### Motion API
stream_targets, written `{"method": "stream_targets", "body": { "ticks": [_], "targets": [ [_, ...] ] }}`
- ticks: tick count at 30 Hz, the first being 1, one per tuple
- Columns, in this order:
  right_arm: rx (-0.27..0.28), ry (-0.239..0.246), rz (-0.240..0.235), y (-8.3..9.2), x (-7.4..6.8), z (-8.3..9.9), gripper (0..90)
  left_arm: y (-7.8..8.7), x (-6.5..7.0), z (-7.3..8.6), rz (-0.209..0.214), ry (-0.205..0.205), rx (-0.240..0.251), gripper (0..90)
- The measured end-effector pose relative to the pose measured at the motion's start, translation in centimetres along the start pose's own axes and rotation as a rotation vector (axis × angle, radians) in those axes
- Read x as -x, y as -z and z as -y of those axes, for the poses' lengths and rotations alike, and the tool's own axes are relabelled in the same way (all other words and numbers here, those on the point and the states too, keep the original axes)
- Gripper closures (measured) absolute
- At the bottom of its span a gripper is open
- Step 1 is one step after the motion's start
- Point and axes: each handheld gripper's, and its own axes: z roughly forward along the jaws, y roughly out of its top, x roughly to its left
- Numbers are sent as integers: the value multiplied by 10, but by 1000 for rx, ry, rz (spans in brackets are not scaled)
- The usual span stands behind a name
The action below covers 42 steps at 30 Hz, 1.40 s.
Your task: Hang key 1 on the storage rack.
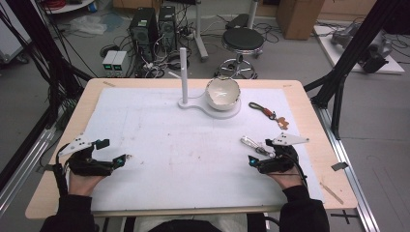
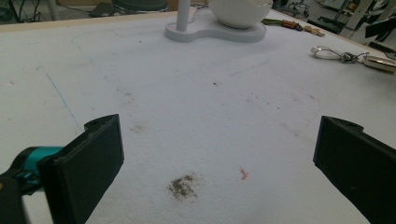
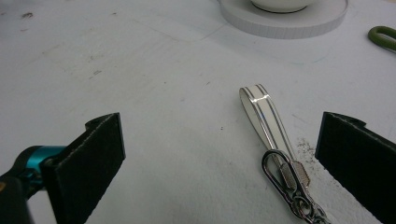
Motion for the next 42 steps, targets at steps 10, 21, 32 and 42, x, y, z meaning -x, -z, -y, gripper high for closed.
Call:
{"method": "stream_targets", "body": {
  "ticks": [10, 21, 32, 42],
  "targets": [
    [-23, 5, -13, -4, 0, 1, 7, 0, 2, 0, 3, -4, -13, 22],
    [-30, 9, -12, -5, -1, 1, 7, 0, 2, 0, 0, -5, -11, 21],
    [-39, -7, 20, -2, 6, -8, 7, 1, 4, 1, -5, -5, -5, 22],
    [-66, 11, 32, 2, 18, -30, 7, 0, 5, 1, -8, -3, -1, 22]
  ]
}}
